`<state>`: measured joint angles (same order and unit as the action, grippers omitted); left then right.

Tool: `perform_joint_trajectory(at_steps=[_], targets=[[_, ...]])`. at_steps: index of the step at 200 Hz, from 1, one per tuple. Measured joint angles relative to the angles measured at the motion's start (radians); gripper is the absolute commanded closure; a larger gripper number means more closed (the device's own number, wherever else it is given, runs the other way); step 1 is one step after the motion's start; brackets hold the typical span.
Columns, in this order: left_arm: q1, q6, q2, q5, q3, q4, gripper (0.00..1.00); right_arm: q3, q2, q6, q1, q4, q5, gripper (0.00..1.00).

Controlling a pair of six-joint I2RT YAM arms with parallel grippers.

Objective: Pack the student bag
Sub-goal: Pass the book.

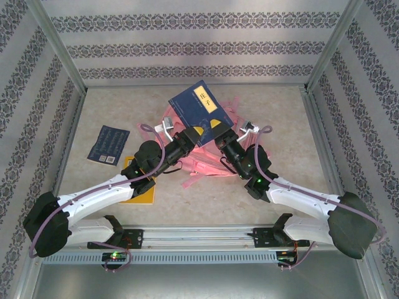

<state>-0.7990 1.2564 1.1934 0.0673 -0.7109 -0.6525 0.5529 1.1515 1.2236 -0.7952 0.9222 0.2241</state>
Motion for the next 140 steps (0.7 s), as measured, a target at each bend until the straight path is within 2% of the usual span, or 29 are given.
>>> perform_joint_trajectory(at_steps=[23, 59, 102, 140], targets=[[0.000, -0.023, -0.012, 0.007, 0.000, 0.050, 0.47, -0.026, -0.075, -0.024, 0.011, -0.106, 0.017, 1.00], [0.003, -0.119, -0.048, 0.027, -0.032, 0.237, 0.46, -0.051, -0.315, -0.097, 0.043, -0.383, 0.079, 1.00], [0.064, -0.270, 0.050, 0.113, -0.267, 0.530, 0.45, -0.121, -0.595, -0.135, 0.147, -0.684, 0.089, 1.00], [0.144, -0.392, 0.234, 0.196, -0.485, 0.734, 0.44, -0.121, -0.715, -0.212, 0.225, -0.988, 0.066, 1.00]])
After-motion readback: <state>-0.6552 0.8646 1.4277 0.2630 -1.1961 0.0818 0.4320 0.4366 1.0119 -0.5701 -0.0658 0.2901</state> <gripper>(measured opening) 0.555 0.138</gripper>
